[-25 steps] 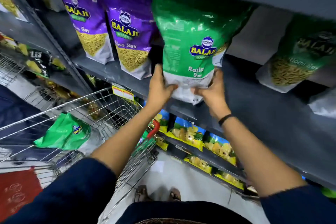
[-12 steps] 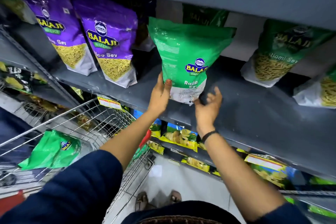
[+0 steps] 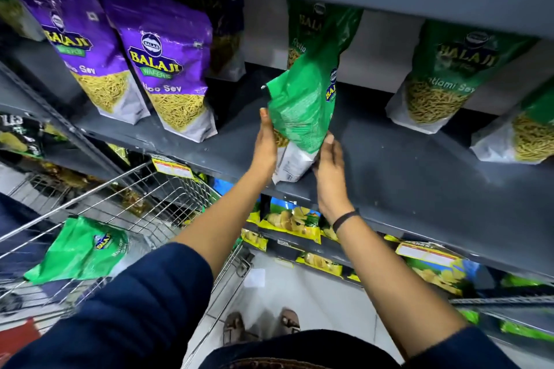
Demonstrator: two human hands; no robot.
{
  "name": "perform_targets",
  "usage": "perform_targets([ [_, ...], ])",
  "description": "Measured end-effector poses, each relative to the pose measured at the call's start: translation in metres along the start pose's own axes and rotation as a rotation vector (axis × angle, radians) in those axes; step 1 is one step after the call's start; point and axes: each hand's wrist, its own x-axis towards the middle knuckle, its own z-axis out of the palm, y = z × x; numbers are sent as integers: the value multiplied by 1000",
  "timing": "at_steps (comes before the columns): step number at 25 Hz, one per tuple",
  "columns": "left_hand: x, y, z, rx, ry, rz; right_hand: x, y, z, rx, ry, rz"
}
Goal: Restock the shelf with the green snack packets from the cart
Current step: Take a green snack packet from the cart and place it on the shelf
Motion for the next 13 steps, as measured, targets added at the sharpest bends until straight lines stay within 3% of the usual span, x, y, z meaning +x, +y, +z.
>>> perform_targets([
  [2, -18, -13, 13, 9, -69, 11, 24, -18, 4, 24, -30, 42],
  [5, -50, -17, 32, -18, -37, 88, 78, -35, -1, 1, -122, 65],
  [8, -58, -24, 45, 39, -49, 130, 97, -37, -5, 137, -202, 98],
  [11, -61, -21, 48, 68, -35, 106, 105, -37, -2, 150, -224, 116],
  [13, -64, -23, 43, 83, -42, 97, 106, -36, -3, 116, -144, 65],
])
